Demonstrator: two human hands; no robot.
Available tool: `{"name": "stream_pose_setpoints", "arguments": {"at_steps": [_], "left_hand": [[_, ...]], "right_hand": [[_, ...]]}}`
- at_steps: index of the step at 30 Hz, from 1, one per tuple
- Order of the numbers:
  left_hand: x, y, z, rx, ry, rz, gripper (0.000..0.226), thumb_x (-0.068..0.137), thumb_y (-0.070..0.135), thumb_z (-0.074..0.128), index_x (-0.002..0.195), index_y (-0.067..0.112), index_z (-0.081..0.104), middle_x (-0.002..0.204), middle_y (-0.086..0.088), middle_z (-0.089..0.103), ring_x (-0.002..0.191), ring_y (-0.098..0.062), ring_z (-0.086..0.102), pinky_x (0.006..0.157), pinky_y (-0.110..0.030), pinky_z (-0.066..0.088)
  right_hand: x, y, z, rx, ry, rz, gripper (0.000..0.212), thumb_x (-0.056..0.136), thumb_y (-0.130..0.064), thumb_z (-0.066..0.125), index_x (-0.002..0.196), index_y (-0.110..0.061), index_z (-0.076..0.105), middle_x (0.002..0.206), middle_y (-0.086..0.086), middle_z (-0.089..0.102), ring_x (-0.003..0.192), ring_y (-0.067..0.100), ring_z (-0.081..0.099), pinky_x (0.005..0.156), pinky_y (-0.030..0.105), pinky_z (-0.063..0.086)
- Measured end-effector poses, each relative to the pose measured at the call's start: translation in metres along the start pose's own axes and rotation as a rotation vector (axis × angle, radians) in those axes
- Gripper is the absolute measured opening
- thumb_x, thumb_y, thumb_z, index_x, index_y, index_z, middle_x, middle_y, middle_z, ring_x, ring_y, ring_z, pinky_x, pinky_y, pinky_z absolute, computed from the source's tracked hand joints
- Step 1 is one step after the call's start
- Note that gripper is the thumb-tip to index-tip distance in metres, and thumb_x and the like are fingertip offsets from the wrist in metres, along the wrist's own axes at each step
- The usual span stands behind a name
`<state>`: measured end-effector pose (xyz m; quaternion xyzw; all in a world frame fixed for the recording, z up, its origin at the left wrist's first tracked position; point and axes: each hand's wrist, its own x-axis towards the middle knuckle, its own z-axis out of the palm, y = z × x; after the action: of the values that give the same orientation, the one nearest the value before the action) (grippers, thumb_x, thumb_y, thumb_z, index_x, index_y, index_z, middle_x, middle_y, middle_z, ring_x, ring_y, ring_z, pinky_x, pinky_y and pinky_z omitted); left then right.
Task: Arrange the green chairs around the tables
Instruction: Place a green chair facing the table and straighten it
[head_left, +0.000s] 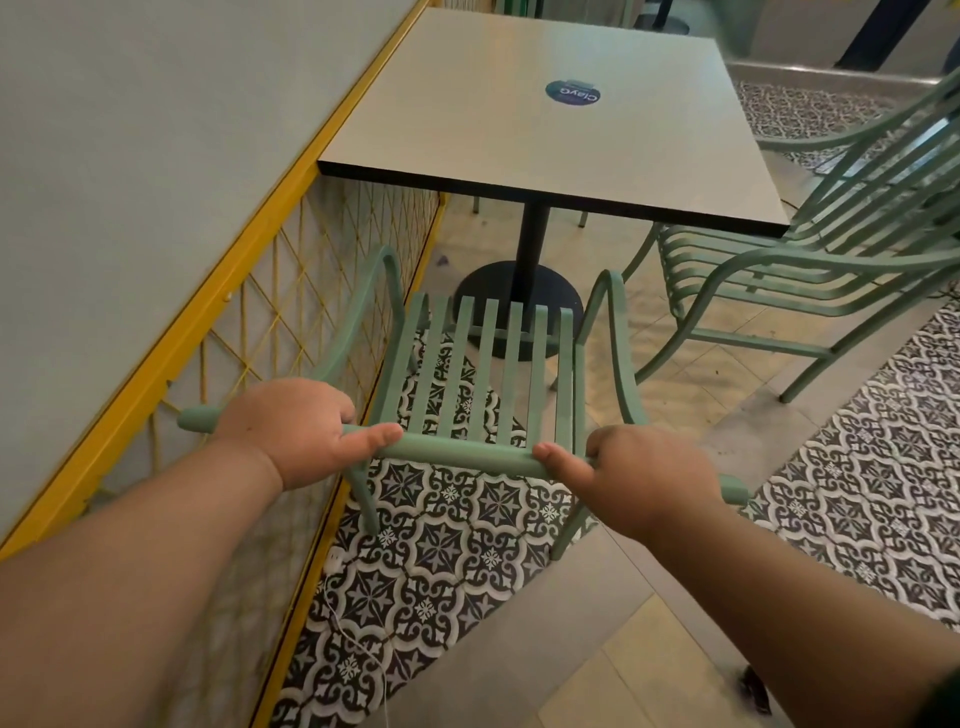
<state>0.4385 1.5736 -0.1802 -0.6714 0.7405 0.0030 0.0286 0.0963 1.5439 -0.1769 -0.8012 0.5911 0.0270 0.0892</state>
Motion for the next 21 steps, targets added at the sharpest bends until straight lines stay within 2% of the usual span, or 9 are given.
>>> {"name": "stream_pose_setpoints", "arguments": {"at_steps": [2, 5, 9, 14, 18, 21], "left_hand": [[0.007, -0.005, 0.0, 0.009, -0.001, 0.002, 0.101, 0.066, 0.099, -0.01, 0.056, 0.026, 0.059, 0.049, 0.007, 0.055, 0.045, -0.007, 0.052, 0.042, -0.024, 0.029], [0.019, -0.011, 0.0, 0.016, 0.003, 0.0, 0.101, 0.067, 0.1, -0.009, 0.056, 0.026, 0.059, 0.049, 0.007, 0.055, 0.045, -0.007, 0.053, 0.043, -0.024, 0.03], [0.034, -0.016, -0.002, 0.018, -0.001, -0.01, 0.102, 0.066, 0.1, -0.01, 0.057, 0.028, 0.062, 0.049, 0.007, 0.056, 0.046, -0.007, 0.054, 0.044, -0.024, 0.033], [0.053, -0.023, -0.004, 0.012, 0.0, 0.001, 0.103, 0.064, 0.099, -0.012, 0.055, 0.025, 0.059, 0.05, 0.006, 0.056, 0.046, -0.009, 0.054, 0.045, -0.025, 0.031], [0.068, -0.029, -0.007, 0.019, -0.003, -0.006, 0.106, 0.061, 0.099, -0.015, 0.055, 0.023, 0.058, 0.05, 0.005, 0.055, 0.047, -0.011, 0.054, 0.046, -0.026, 0.031], [0.081, -0.035, -0.007, 0.031, -0.006, 0.003, 0.107, 0.061, 0.099, -0.017, 0.056, 0.023, 0.058, 0.051, 0.005, 0.055, 0.048, -0.012, 0.055, 0.046, -0.026, 0.032]], "right_hand": [[0.007, -0.002, -0.001, -0.004, 0.001, 0.002, 0.103, 0.064, -0.104, -0.004, 0.058, -0.022, 0.059, 0.046, -0.006, 0.054, 0.038, 0.009, 0.046, 0.036, 0.025, 0.044], [0.019, -0.004, -0.003, -0.006, 0.002, 0.011, 0.104, 0.064, -0.104, -0.004, 0.059, -0.022, 0.061, 0.051, -0.005, 0.06, 0.04, 0.011, 0.05, 0.041, 0.028, 0.053], [0.038, -0.005, -0.007, -0.022, 0.022, -0.012, 0.104, 0.064, -0.103, -0.007, 0.057, -0.023, 0.059, 0.045, -0.008, 0.051, 0.037, 0.009, 0.045, 0.035, 0.023, 0.041], [0.06, -0.004, -0.008, -0.011, 0.023, 0.0, 0.105, 0.063, -0.104, -0.005, 0.057, -0.023, 0.061, 0.046, -0.007, 0.054, 0.037, 0.01, 0.047, 0.037, 0.026, 0.048], [0.076, -0.005, -0.009, -0.023, 0.052, 0.001, 0.104, 0.065, -0.103, -0.005, 0.054, -0.023, 0.06, 0.042, -0.007, 0.051, 0.035, 0.01, 0.047, 0.035, 0.023, 0.043], [0.089, -0.007, -0.011, -0.02, 0.06, 0.009, 0.105, 0.064, -0.103, -0.006, 0.053, -0.022, 0.06, 0.042, -0.007, 0.051, 0.036, 0.011, 0.049, 0.037, 0.025, 0.046]]}}
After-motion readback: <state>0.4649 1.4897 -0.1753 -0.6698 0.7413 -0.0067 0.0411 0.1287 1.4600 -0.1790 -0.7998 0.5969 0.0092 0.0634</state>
